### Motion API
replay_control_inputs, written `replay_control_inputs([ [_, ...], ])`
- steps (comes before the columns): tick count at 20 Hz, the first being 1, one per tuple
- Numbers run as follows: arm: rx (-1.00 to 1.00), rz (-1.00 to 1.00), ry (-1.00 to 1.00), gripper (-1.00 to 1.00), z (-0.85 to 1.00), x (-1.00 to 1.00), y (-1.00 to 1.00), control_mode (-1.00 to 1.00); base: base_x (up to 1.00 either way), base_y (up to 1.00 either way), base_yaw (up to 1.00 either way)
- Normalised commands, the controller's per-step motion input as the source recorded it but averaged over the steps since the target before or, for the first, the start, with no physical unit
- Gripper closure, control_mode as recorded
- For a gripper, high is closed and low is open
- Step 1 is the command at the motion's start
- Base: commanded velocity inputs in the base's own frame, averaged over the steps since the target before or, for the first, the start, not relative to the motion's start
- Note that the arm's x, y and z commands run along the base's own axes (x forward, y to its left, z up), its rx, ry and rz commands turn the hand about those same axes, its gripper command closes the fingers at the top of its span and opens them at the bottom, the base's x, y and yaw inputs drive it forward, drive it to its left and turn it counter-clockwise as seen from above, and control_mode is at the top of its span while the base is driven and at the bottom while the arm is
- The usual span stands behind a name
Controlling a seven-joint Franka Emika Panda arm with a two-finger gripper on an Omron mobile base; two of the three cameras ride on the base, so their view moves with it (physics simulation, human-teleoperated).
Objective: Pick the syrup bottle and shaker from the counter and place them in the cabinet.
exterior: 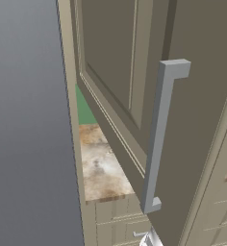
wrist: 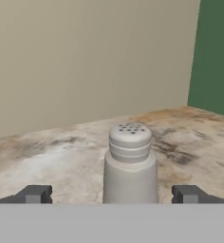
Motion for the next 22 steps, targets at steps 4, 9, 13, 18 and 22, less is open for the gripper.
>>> replay_control_inputs([
  [4,0.05,0.00,0.06,-1.00,-0.04,0.20,0.06,-1.00,0.00,0.00,0.00],
  [9,0.01,0.00,0.09,-1.00,-0.09,0.26,0.13,-1.00,0.00,0.00,0.00],
  [13,0.00,0.00,0.08,-1.00,-0.14,0.21,0.07,-1.00,0.00,0.00,0.00],
  [18,0.01,0.00,0.07,-1.00,-0.12,0.19,0.09,-1.00,0.00,0.00,0.00],
  [22,0.03,0.00,0.06,-1.00,-0.12,0.12,0.16,-1.00,0.00,0.00,0.00],
])
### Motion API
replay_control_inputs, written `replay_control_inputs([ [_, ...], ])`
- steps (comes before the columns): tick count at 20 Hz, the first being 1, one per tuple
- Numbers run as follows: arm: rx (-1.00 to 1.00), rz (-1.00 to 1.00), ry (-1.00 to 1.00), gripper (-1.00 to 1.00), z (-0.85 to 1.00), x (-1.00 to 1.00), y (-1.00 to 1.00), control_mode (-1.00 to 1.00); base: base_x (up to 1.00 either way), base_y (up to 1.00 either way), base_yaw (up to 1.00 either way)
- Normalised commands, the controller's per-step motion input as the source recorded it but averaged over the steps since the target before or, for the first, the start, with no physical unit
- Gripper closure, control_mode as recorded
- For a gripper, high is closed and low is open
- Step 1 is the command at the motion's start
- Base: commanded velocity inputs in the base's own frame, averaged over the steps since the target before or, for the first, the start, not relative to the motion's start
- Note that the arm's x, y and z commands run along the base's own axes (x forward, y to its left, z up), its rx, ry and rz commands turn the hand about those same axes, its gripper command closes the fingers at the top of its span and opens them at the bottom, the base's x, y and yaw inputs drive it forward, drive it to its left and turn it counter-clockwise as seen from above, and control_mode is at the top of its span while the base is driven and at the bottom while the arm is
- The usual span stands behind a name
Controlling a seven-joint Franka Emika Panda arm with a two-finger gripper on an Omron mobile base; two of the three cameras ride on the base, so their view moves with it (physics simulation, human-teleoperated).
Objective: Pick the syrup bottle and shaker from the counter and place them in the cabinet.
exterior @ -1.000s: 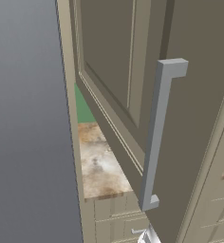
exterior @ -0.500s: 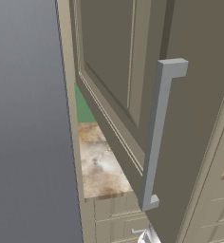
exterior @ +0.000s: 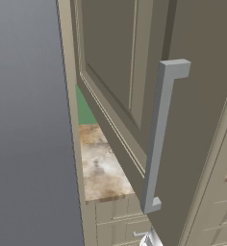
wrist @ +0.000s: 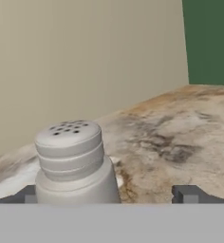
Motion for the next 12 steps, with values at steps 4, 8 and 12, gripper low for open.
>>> replay_control_inputs([
  [4,0.02,0.00,0.03,1.00,-0.05,0.03,0.08,-1.00,0.00,0.00,0.00],
  [8,0.02,-0.01,-0.01,1.00,0.17,-0.03,0.00,-1.00,0.00,0.00,0.00],
  [12,0.06,-0.04,-0.08,1.00,0.76,-0.32,-0.05,-1.00,0.00,0.00,0.00],
])
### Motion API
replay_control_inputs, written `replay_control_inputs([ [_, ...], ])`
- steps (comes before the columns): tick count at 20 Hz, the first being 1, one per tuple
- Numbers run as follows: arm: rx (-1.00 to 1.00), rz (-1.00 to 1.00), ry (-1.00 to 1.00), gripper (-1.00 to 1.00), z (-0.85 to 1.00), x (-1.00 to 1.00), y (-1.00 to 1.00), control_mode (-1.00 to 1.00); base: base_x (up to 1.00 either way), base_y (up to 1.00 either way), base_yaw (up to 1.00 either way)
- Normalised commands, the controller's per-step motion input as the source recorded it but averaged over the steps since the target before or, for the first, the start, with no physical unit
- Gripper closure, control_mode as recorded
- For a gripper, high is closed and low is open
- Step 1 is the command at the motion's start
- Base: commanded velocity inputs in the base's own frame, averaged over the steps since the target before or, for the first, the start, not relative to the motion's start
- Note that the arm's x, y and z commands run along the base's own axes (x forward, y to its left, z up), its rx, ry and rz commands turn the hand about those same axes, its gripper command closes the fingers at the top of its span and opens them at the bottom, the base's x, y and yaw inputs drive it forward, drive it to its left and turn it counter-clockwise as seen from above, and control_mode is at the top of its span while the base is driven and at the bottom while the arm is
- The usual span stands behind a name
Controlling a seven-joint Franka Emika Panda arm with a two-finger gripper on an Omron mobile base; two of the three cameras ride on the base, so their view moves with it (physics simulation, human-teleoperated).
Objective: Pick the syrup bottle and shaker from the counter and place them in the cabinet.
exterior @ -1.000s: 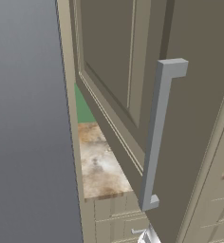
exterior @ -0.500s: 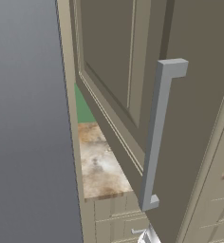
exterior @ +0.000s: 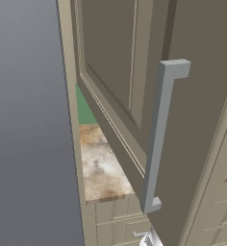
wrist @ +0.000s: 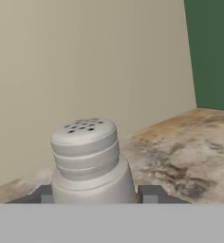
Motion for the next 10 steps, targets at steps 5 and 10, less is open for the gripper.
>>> replay_control_inputs([
  [5,0.05,-0.08,-0.09,1.00,0.98,-0.43,-0.21,-1.00,0.00,0.00,0.00],
  [10,0.06,-0.12,-0.03,1.00,0.99,-0.52,-0.38,-1.00,0.00,0.00,0.00],
])
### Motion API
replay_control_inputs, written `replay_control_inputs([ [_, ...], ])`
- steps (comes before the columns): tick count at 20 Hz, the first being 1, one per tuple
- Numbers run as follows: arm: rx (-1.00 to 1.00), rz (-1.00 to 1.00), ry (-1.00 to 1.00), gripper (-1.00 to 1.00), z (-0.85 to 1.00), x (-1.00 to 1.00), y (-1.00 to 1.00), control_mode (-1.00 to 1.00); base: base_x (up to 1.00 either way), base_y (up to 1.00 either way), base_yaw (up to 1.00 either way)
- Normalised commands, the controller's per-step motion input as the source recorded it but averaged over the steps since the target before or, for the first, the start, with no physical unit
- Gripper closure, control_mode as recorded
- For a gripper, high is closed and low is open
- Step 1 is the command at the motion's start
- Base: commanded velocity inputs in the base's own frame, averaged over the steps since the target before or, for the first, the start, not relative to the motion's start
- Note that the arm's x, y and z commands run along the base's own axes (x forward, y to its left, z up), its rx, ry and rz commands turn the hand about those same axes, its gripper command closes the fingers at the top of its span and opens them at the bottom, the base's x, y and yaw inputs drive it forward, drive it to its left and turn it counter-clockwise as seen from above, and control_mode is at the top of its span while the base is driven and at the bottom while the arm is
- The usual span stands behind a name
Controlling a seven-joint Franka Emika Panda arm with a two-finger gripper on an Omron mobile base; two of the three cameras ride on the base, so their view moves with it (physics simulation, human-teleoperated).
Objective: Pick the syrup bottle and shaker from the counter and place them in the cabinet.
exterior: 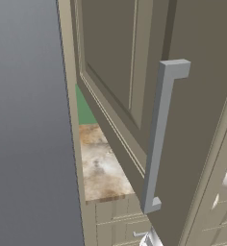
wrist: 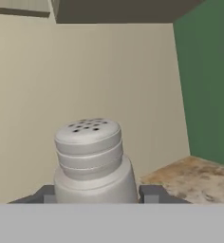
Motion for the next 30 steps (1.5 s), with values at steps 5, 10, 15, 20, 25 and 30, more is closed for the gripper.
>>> replay_control_inputs([
  [5,0.05,-0.18,0.00,1.00,1.00,-0.47,-0.33,-1.00,0.00,0.00,0.00],
  [10,-0.03,-0.14,0.00,1.00,1.00,-0.30,-0.12,-1.00,0.00,0.00,0.00],
  [15,-0.05,-0.10,0.00,1.00,0.96,-0.32,-0.06,-1.00,0.00,0.00,0.00],
  [20,-0.01,-0.08,0.00,1.00,0.70,-0.73,-0.54,-1.00,0.00,0.00,0.00],
  [25,0.00,-0.08,-0.01,1.00,0.82,-0.73,-0.66,-1.00,0.00,0.00,0.00],
  [30,0.00,-0.10,-0.01,1.00,0.85,-0.53,-0.62,-1.00,0.00,0.00,0.00],
])
